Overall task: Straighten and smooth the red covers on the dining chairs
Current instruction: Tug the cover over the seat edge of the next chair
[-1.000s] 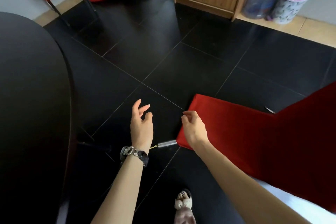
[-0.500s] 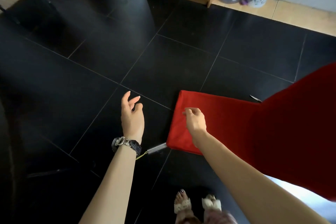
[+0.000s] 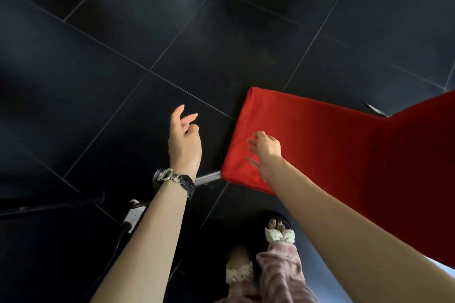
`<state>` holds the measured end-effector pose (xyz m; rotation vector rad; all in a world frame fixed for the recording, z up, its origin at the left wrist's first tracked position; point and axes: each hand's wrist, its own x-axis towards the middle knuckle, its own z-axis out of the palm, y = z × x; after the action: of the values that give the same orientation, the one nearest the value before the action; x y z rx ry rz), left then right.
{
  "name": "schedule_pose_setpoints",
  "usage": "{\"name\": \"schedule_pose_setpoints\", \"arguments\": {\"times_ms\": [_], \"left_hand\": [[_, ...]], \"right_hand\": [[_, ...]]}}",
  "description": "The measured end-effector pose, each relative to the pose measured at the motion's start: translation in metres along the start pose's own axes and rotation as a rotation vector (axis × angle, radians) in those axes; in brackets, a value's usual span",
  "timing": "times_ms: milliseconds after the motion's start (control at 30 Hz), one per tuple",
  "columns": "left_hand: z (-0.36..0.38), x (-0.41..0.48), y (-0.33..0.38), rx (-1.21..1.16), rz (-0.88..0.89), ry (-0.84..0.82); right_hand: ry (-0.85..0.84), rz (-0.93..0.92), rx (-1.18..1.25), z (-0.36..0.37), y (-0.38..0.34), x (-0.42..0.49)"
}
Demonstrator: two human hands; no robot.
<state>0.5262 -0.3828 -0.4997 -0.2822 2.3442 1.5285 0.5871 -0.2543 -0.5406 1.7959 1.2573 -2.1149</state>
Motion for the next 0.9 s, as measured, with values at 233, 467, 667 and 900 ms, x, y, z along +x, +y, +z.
{"name": "schedule_pose_setpoints", "arguments": {"times_ms": [233,467,667,900], "left_hand": [[0.036,0.027,-0.084,-0.003,-0.059,0.047],[0.085,0.063,-0.154,-0.033,-0.08,0.071],[0.131,0.098,-0.21,-0.04,-0.093,0.049],[0.159,0.134,-0.254,-0.084,-0.108,0.034]], "right_hand": [[-0.038,-0.013,-0.025,0.004,0.031,0.088],[-0.06,-0.136,-0.263,0.015,0.059,0.172],[-0.064,-0.267,-0.466,0.029,0.084,0.247],[-0.064,-0.547,-0.714,0.042,0.088,0.31]]}}
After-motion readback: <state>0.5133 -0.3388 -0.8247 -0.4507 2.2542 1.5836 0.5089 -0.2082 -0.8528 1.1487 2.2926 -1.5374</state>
